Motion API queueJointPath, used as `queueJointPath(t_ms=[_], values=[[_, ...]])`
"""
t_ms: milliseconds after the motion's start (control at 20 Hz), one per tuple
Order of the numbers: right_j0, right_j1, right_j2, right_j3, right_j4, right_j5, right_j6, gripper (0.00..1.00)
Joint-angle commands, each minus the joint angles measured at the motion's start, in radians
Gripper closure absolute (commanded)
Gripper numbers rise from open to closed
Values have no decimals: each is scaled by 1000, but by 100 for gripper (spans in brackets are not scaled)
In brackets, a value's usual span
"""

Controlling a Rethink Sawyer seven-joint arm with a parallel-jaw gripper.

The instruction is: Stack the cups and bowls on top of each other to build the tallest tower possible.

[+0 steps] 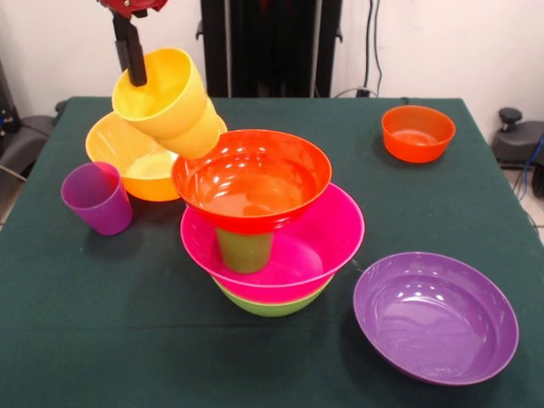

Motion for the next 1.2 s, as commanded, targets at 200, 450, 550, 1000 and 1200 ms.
queueJointPath(t_ms=[200, 450, 550, 1000, 1200], values=[[55, 66, 68, -13, -37, -13, 66, 100], [70, 47, 60, 8, -29, -13, 74, 100], [70, 45, 57, 13, -29, -17, 71, 100], [66, 31, 57, 87, -25, -91, 54, 100], [67, 45, 54, 84, -29, -108, 62, 100]])
